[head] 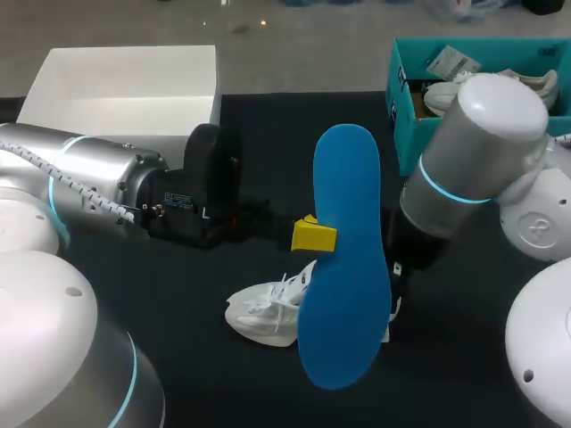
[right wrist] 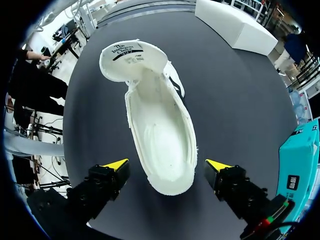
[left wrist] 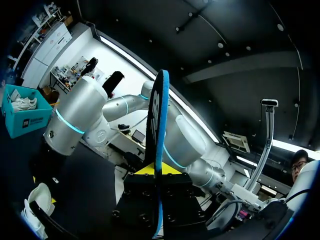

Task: Take the shoe out of the shoebox, open the shoe tongue, remove and reinsert the insole, then place the shoe into the shoebox

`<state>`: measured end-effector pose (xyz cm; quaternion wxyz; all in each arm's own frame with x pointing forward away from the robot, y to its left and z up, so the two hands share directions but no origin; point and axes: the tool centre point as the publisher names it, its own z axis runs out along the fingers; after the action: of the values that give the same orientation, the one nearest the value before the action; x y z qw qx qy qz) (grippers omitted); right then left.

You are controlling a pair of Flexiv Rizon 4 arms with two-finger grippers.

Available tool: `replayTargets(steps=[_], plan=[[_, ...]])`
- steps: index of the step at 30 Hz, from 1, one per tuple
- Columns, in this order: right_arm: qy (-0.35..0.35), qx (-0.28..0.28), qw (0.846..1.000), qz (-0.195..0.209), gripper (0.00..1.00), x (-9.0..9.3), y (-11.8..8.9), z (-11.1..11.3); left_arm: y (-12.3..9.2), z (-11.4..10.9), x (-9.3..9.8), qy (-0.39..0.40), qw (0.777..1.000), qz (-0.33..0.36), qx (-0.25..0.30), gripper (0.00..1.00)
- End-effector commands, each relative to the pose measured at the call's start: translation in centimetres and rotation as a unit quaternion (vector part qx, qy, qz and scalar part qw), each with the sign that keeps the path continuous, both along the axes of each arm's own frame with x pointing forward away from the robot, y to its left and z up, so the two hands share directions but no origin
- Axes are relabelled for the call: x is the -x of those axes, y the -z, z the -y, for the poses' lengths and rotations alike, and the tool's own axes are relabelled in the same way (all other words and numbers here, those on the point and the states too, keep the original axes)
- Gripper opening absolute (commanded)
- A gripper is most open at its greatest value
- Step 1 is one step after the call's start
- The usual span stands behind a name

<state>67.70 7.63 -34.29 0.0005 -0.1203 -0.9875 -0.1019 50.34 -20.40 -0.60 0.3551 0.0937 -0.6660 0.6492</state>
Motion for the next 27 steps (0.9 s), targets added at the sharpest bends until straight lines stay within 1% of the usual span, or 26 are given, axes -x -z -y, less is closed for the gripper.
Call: replayTargets(steps=[1,8,12,20,27], plan=[[-0.007,0.096,0.995,-0.016,1.00,0.3,-1.2,0.0,0.0,0.1,0.0,0.000,1.000,0.000,0.001,0.00],[-0.020,0.116,0.993,-0.009,1.00,0.5,-2.1,0.6,0.0,0.1,0.0,0.000,1.000,0.000,0.001,0.00],[-0.020,0.119,0.993,-0.011,1.00,0.8,-3.0,1.0,0.0,0.1,0.0,0.000,1.000,0.000,0.001,0.00],[-0.021,0.122,0.992,-0.005,1.00,1.3,-4.6,1.0,0.0,0.1,0.0,0.000,1.000,0.000,0.001,0.00],[-0.027,0.124,0.992,-0.004,1.00,0.9,-4.4,0.9,0.0,0.1,0.0,0.000,1.000,0.000,0.001,0.00]])
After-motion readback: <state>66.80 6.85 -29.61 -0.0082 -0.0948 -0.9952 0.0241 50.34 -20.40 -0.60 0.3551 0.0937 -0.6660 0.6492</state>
